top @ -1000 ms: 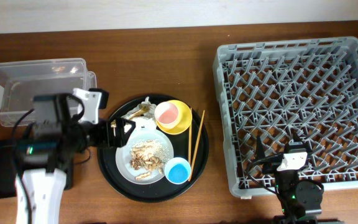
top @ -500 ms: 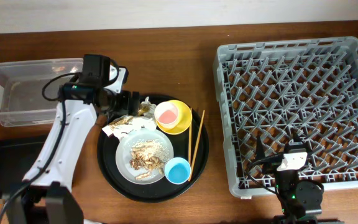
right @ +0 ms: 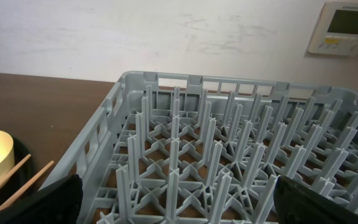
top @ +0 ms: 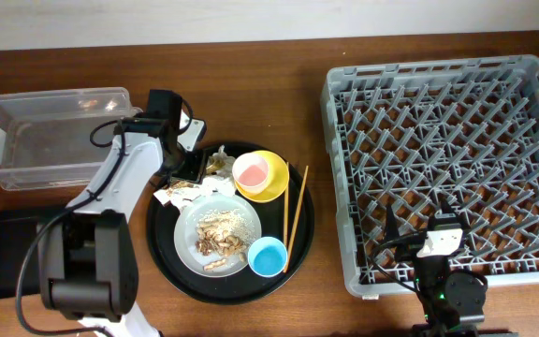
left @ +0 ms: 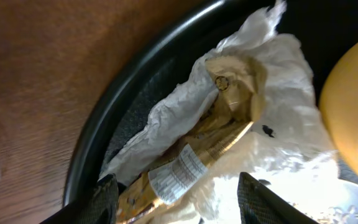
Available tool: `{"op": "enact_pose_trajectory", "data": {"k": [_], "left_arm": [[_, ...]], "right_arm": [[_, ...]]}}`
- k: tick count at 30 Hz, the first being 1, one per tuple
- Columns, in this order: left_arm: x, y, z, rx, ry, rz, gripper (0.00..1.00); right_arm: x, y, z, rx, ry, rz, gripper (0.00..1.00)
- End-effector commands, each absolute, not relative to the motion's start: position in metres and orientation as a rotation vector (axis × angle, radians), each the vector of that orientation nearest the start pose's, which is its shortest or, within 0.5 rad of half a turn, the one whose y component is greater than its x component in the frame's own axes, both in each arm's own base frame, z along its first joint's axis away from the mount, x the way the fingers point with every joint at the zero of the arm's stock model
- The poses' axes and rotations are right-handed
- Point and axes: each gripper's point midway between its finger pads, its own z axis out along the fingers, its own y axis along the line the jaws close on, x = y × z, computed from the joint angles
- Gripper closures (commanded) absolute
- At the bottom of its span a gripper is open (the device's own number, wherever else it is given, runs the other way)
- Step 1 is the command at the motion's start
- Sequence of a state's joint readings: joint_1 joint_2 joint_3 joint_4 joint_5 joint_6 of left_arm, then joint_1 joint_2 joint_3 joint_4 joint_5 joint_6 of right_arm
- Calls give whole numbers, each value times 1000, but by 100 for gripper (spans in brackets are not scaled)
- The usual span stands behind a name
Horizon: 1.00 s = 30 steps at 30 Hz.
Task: Sort waste into correct bins and load items into the dishwasher rack
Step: 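Reach the left gripper over the tray to the gold wrapper and paper, then grasp the gold wrapper with paper in the left gripper and lift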
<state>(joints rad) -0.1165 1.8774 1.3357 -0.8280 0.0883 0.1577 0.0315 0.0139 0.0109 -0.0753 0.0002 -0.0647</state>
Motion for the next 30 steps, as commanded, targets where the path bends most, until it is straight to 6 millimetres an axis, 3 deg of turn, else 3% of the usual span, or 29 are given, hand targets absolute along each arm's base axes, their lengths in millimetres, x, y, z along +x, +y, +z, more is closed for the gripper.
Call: {"op": "enact_pose_trajectory", "data": {"k": [1,7,10,16,30], "left_arm": [[391,-58,44,457,2908,-108,43],[388,-58,32,480,2936,-110,62],[387,-58,24,482,2957,-112,66],[388,-58,24,476,2959,-114,97],[389,-63,56,326,3012,-164,100]], "right_arm": [[246,5,155,-74,1652,-41,2],[246,5,155,-74,1652,-41,2],[246,5,155,-74,1652,-41,2],[246,5,155,-74,1652,-41,2],[246,5,155,-74,1652,-41,1]]}}
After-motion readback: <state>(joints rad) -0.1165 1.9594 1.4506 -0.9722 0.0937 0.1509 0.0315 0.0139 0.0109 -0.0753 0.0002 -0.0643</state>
